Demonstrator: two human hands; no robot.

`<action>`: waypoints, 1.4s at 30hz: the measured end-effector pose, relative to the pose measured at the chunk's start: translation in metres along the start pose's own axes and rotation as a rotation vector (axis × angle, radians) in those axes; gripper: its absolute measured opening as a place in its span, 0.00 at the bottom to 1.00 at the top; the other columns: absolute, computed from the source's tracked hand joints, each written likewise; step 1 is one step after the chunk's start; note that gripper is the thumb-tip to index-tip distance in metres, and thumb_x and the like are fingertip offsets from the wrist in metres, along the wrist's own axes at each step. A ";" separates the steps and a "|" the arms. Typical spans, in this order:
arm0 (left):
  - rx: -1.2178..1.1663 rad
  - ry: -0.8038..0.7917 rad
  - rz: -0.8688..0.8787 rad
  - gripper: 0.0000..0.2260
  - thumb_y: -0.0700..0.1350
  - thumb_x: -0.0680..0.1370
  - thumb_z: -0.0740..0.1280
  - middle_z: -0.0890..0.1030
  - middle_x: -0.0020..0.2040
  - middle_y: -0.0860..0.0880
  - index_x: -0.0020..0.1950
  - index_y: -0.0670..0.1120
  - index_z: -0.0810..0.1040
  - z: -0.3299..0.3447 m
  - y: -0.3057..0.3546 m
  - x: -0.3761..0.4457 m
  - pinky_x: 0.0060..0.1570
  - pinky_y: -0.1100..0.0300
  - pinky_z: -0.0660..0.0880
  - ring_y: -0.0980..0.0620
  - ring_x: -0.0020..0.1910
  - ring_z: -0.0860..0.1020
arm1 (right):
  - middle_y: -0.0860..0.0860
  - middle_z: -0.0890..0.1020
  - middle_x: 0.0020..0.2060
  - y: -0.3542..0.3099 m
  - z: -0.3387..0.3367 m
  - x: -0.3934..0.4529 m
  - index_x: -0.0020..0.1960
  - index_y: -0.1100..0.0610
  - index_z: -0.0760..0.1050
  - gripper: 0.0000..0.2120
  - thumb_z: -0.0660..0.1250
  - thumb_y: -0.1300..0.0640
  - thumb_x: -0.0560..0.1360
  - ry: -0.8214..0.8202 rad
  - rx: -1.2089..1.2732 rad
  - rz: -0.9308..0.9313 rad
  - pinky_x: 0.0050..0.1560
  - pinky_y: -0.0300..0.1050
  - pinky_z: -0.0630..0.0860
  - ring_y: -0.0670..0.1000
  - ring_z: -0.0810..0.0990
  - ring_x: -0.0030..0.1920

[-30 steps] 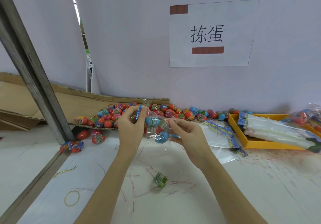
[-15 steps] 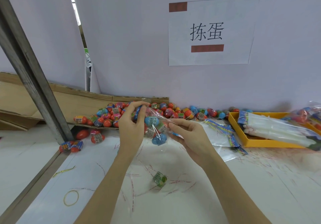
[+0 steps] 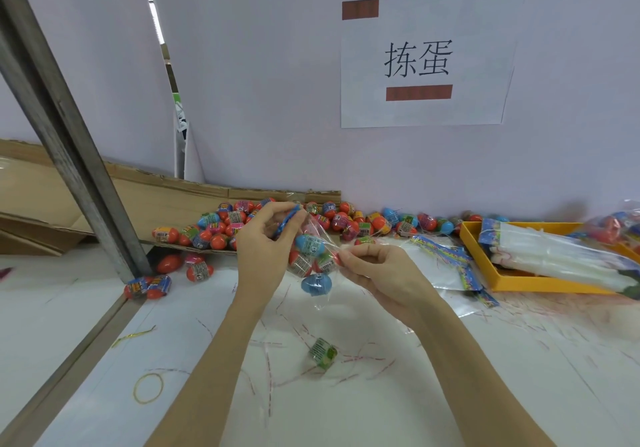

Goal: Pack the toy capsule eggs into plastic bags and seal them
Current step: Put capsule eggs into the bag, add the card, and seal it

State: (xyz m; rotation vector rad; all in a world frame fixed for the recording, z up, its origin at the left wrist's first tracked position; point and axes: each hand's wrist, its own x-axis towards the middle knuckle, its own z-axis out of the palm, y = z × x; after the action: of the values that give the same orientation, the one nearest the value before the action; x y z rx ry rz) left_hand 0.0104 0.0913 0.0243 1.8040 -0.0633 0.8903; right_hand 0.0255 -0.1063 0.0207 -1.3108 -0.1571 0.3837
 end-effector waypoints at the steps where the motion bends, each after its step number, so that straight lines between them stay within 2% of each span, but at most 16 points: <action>1: -0.011 0.002 -0.008 0.07 0.44 0.80 0.74 0.85 0.43 0.64 0.52 0.58 0.82 -0.001 0.000 0.001 0.42 0.66 0.81 0.61 0.46 0.84 | 0.56 0.88 0.44 0.000 0.001 -0.001 0.40 0.57 0.88 0.02 0.76 0.60 0.69 -0.014 -0.002 0.005 0.50 0.41 0.83 0.50 0.87 0.46; 4: -0.041 -0.026 -0.028 0.07 0.46 0.80 0.73 0.85 0.42 0.59 0.50 0.59 0.81 -0.003 0.001 0.002 0.41 0.61 0.82 0.57 0.41 0.84 | 0.57 0.88 0.45 0.002 0.000 -0.001 0.42 0.59 0.88 0.02 0.75 0.62 0.71 -0.030 0.023 0.009 0.49 0.40 0.83 0.50 0.87 0.46; 6: -0.042 -0.073 -0.049 0.05 0.46 0.82 0.70 0.84 0.40 0.57 0.51 0.56 0.79 -0.002 0.001 0.001 0.39 0.59 0.82 0.57 0.39 0.83 | 0.59 0.87 0.49 0.002 0.000 -0.001 0.51 0.63 0.85 0.06 0.73 0.62 0.76 -0.022 0.093 0.001 0.50 0.43 0.83 0.52 0.86 0.48; 10: -0.056 -0.082 -0.087 0.02 0.47 0.84 0.67 0.84 0.39 0.52 0.52 0.52 0.76 0.008 0.001 -0.006 0.37 0.47 0.82 0.49 0.38 0.83 | 0.59 0.86 0.55 0.000 0.001 0.000 0.62 0.61 0.81 0.18 0.70 0.50 0.79 -0.006 0.196 0.081 0.58 0.52 0.83 0.57 0.85 0.53; 14: 0.020 -0.049 -0.030 0.03 0.47 0.84 0.67 0.83 0.38 0.52 0.51 0.52 0.76 0.014 -0.001 -0.009 0.32 0.55 0.80 0.53 0.35 0.82 | 0.57 0.87 0.50 0.005 0.006 -0.001 0.58 0.62 0.84 0.18 0.71 0.48 0.78 0.065 0.151 0.075 0.58 0.54 0.83 0.55 0.85 0.49; 16: 0.055 -0.037 0.013 0.05 0.45 0.85 0.66 0.82 0.39 0.52 0.51 0.54 0.74 0.014 -0.003 -0.008 0.35 0.62 0.79 0.57 0.36 0.82 | 0.55 0.86 0.43 0.005 0.006 -0.003 0.55 0.62 0.84 0.16 0.73 0.50 0.76 0.093 0.208 0.038 0.53 0.52 0.83 0.52 0.85 0.43; 18: 0.057 -0.037 0.030 0.06 0.45 0.85 0.66 0.81 0.39 0.53 0.51 0.55 0.73 0.015 -0.004 -0.007 0.37 0.68 0.78 0.60 0.38 0.82 | 0.56 0.88 0.44 0.003 0.007 -0.003 0.55 0.62 0.84 0.14 0.74 0.53 0.76 0.123 0.239 0.012 0.49 0.48 0.81 0.52 0.86 0.44; 21: 0.021 -0.057 0.024 0.03 0.46 0.86 0.64 0.81 0.39 0.53 0.53 0.52 0.73 0.016 -0.005 -0.007 0.39 0.63 0.80 0.56 0.39 0.82 | 0.58 0.87 0.53 0.003 0.007 -0.001 0.58 0.60 0.84 0.13 0.70 0.53 0.81 0.147 0.271 -0.013 0.46 0.46 0.82 0.53 0.86 0.49; 24: 0.006 0.017 -0.020 0.03 0.51 0.86 0.61 0.81 0.43 0.47 0.53 0.56 0.71 0.014 -0.007 -0.007 0.37 0.50 0.80 0.48 0.37 0.79 | 0.54 0.87 0.55 0.000 0.001 0.000 0.63 0.56 0.81 0.20 0.64 0.43 0.83 0.096 0.339 0.054 0.53 0.50 0.82 0.54 0.86 0.54; 26: -0.008 0.056 -0.076 0.04 0.51 0.87 0.60 0.82 0.46 0.44 0.53 0.57 0.69 0.013 -0.005 -0.008 0.36 0.46 0.80 0.44 0.39 0.81 | 0.56 0.86 0.58 -0.003 -0.002 -0.001 0.65 0.58 0.80 0.21 0.67 0.43 0.82 0.024 0.313 0.084 0.56 0.53 0.83 0.58 0.86 0.57; 29: -0.045 0.079 -0.134 0.05 0.50 0.88 0.59 0.82 0.47 0.41 0.56 0.50 0.70 0.015 -0.003 -0.009 0.34 0.55 0.78 0.45 0.37 0.78 | 0.58 0.86 0.58 0.001 0.002 -0.002 0.67 0.61 0.78 0.19 0.71 0.53 0.80 -0.080 0.142 0.012 0.59 0.54 0.83 0.60 0.86 0.58; 31: -0.052 0.081 -0.158 0.07 0.49 0.88 0.60 0.81 0.45 0.42 0.57 0.47 0.71 0.016 -0.004 -0.009 0.34 0.60 0.74 0.51 0.35 0.74 | 0.57 0.87 0.55 0.004 0.006 -0.003 0.67 0.60 0.77 0.17 0.71 0.57 0.81 -0.020 0.103 -0.050 0.55 0.50 0.84 0.59 0.87 0.55; 33: -0.100 0.078 -0.235 0.05 0.47 0.88 0.61 0.81 0.44 0.45 0.57 0.47 0.73 0.016 -0.003 -0.008 0.38 0.60 0.74 0.53 0.38 0.76 | 0.55 0.87 0.53 0.003 0.007 -0.003 0.66 0.56 0.78 0.14 0.71 0.56 0.80 0.049 0.082 -0.088 0.51 0.46 0.83 0.56 0.88 0.51; 36: -0.264 -0.039 -0.420 0.07 0.49 0.86 0.64 0.86 0.43 0.55 0.57 0.49 0.80 0.011 0.001 -0.003 0.41 0.67 0.78 0.59 0.42 0.82 | 0.52 0.87 0.47 0.001 0.006 -0.003 0.63 0.52 0.82 0.11 0.71 0.55 0.80 0.042 0.028 -0.124 0.48 0.44 0.81 0.50 0.84 0.44; 39: -0.336 -0.303 -0.536 0.13 0.58 0.80 0.69 0.88 0.49 0.50 0.55 0.51 0.87 0.006 0.005 -0.002 0.42 0.64 0.80 0.56 0.44 0.84 | 0.52 0.88 0.47 -0.001 0.007 -0.005 0.61 0.53 0.82 0.11 0.69 0.51 0.81 0.040 -0.044 -0.167 0.44 0.42 0.78 0.47 0.82 0.42; 42: -0.364 -0.374 -0.523 0.12 0.54 0.78 0.73 0.88 0.52 0.47 0.56 0.49 0.87 0.007 0.005 -0.006 0.42 0.64 0.80 0.54 0.47 0.84 | 0.49 0.88 0.48 -0.002 0.008 -0.006 0.59 0.49 0.83 0.14 0.64 0.44 0.82 0.106 -0.128 -0.224 0.42 0.37 0.79 0.46 0.86 0.46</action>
State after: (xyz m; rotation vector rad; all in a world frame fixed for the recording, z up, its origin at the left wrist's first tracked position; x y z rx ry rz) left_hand 0.0079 0.0808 0.0237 1.5140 0.0094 0.1513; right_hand 0.0176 -0.1013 0.0255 -1.4192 -0.2401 0.1143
